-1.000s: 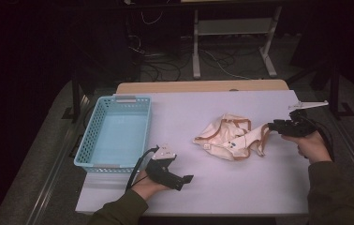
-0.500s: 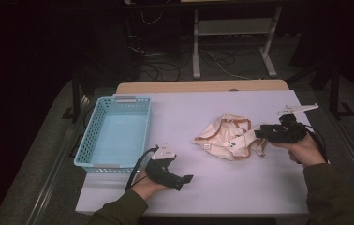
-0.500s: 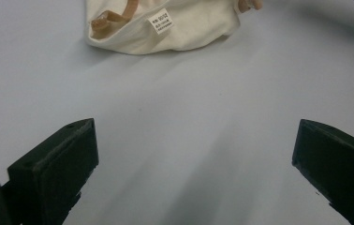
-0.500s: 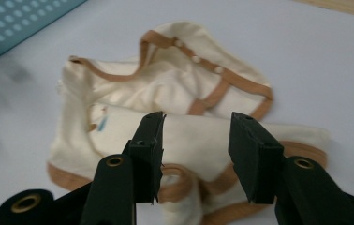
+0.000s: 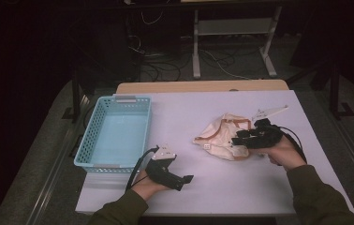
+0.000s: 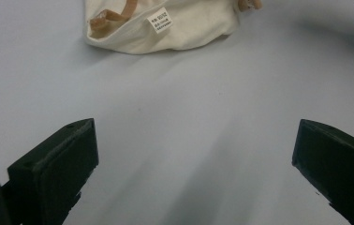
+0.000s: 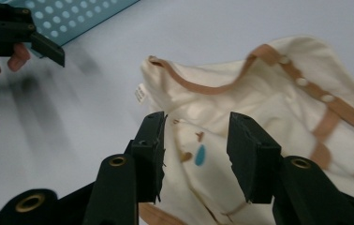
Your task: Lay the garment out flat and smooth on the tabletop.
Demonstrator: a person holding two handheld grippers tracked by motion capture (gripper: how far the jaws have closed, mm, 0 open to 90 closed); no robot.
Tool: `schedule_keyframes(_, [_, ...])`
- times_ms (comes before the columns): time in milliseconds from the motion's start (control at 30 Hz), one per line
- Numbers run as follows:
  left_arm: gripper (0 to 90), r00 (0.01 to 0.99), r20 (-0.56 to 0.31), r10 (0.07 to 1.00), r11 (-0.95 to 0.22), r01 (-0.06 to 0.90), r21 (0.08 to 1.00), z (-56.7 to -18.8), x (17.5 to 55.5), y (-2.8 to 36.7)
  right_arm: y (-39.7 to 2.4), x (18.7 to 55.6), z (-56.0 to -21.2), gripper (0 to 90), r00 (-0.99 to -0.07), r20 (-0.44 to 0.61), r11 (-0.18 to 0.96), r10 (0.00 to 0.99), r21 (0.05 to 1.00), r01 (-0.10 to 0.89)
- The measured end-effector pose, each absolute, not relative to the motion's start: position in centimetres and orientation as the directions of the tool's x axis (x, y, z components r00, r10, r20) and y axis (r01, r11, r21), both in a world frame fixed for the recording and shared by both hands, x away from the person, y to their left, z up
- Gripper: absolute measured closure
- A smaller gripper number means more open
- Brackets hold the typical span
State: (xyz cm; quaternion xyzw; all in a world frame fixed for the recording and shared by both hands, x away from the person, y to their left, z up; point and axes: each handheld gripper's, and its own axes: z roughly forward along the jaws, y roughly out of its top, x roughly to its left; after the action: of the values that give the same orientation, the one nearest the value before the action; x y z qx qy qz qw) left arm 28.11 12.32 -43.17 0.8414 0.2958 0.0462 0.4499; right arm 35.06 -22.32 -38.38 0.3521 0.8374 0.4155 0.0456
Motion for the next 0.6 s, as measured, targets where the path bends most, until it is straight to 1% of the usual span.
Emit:
schedule_keyframes(333, [0.0, 0.821, -0.188, 0.539, -0.422, 0.457, 0.783, -43.2, 28.1, 12.3, -18.7, 35.8, -38.7, 51.3, -0.781, 0.188, 0.467, 0.596, 0.71, 0.527])
schedule_keyframes(600, [0.0, 0.821, -0.188, 0.539, -0.421, 0.456, 0.784, -43.2, 28.2, 12.4, -16.1, 36.8, -39.3, 53.7, -0.803, 0.163, 0.522, 0.573, 0.682, 0.511])
